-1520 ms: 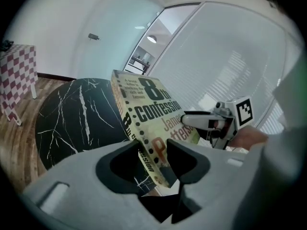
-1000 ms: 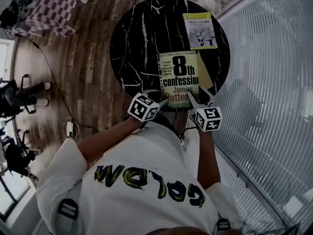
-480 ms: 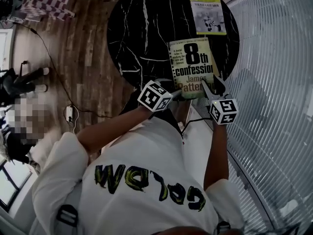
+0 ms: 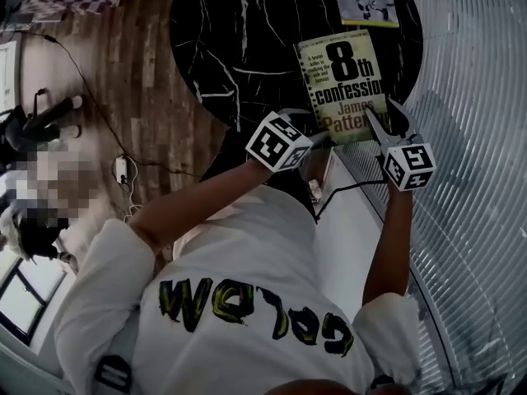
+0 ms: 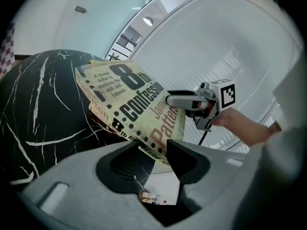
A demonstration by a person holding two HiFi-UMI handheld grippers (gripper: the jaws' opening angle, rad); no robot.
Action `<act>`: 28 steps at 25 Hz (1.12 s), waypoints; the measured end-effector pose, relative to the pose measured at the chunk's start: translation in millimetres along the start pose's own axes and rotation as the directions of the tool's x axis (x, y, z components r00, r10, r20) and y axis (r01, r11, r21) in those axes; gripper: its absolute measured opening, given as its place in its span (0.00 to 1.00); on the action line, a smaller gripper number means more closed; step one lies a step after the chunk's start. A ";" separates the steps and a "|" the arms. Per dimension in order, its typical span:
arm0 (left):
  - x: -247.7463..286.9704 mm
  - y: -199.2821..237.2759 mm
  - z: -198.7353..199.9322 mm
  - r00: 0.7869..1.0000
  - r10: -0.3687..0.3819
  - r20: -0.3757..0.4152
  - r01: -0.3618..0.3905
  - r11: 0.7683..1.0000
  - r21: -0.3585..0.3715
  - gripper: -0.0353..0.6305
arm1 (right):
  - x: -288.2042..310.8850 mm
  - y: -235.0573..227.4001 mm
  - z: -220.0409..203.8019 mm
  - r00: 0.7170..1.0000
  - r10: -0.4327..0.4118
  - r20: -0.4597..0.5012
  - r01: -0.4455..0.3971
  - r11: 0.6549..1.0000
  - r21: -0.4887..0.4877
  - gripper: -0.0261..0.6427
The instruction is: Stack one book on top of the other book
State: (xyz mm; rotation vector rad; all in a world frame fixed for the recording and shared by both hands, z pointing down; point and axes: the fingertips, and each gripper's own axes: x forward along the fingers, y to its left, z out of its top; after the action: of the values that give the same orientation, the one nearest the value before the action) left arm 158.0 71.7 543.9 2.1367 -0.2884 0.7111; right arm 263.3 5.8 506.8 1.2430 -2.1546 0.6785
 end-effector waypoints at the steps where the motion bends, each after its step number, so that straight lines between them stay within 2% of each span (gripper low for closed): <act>1: 3.3 -1.3 -0.4 1.000 -0.003 0.000 0.003 1.000 0.003 0.34 | 0.1 -2.7 -1.2 1.000 0.006 -0.004 -0.006 1.000 -0.007 0.34; 6: 23.4 0.3 4.3 1.000 -0.010 0.011 0.010 1.000 0.025 0.34 | 7.3 -20.6 -2.8 0.999 0.043 -0.004 -0.043 0.998 -0.034 0.33; 20: 56.6 10.2 4.4 0.999 -0.012 0.036 0.010 0.999 0.043 0.34 | 32.3 -51.7 -26.2 0.993 0.119 0.004 -0.119 0.993 0.023 0.33; 23: 63.0 13.4 3.1 0.999 -0.006 0.033 0.005 0.999 0.041 0.34 | 37.4 -58.1 -32.9 0.990 0.139 0.028 -0.140 0.990 0.027 0.33; 28: 78.3 14.7 0.3 1.000 0.003 0.025 -0.004 0.998 0.062 0.34 | 49.5 -68.3 -43.6 0.986 0.165 0.014 -0.165 0.986 0.021 0.34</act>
State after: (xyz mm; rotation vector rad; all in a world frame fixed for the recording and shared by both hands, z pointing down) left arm 215.3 65.8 598.9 2.2059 -0.2868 0.7043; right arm 312.3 -25.5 581.9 1.0909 -2.2842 0.7667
